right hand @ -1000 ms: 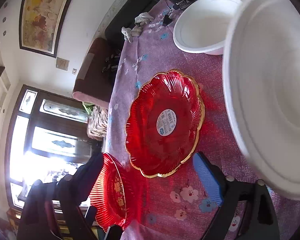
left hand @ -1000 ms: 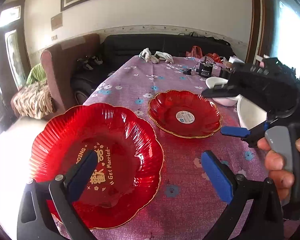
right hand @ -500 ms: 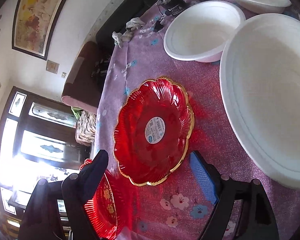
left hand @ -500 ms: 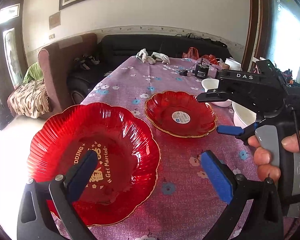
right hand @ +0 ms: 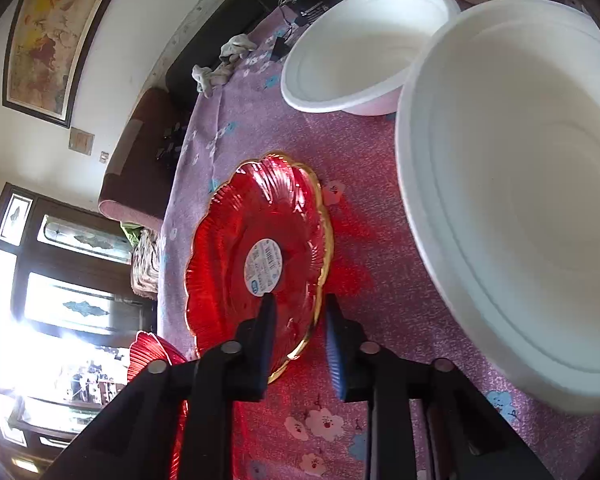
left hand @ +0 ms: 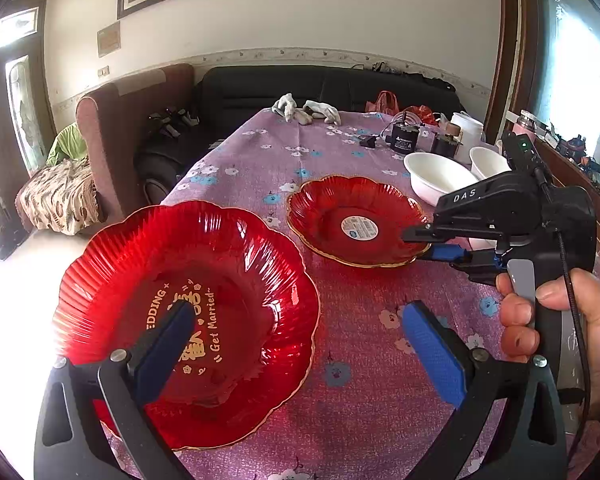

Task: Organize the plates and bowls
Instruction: 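Move the right gripper to the small red gold-rimmed plate and grasp its rim, then grasp the small red plate's rim with the left gripper while the right gripper holds it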

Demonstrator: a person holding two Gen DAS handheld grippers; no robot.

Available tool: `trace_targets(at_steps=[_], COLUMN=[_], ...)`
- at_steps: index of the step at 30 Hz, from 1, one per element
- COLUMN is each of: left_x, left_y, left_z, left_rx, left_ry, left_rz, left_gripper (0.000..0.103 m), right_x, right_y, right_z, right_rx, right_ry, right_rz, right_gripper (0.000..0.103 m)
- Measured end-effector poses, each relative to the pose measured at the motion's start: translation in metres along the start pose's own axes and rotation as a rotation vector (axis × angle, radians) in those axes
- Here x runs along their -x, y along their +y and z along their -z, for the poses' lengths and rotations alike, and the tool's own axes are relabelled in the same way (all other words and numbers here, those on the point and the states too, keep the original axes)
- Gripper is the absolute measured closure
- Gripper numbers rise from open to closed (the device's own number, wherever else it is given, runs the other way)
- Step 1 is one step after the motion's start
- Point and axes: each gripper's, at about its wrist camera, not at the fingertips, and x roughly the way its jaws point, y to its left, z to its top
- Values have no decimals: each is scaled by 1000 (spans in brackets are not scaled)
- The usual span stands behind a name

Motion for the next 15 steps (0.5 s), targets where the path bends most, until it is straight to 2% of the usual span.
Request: trace_targets(at_steps=[2, 13, 15], left_x=[-2, -5, -10], left_y=[-2, -14, -17], left_z=[1, 2, 3], left_rx=[0, 47, 72], left_ry=[10, 98, 140], left_rz=[10, 174, 215], left_gripper=[0, 0, 0], right_x=[0, 26, 38], right_y=[-1, -20, -28], right_z=[0, 17, 24], right_rx=[4, 44, 53], right_ry=[-4, -4, -5], right_rz=[16, 30, 31], right_gripper=[92, 92, 92])
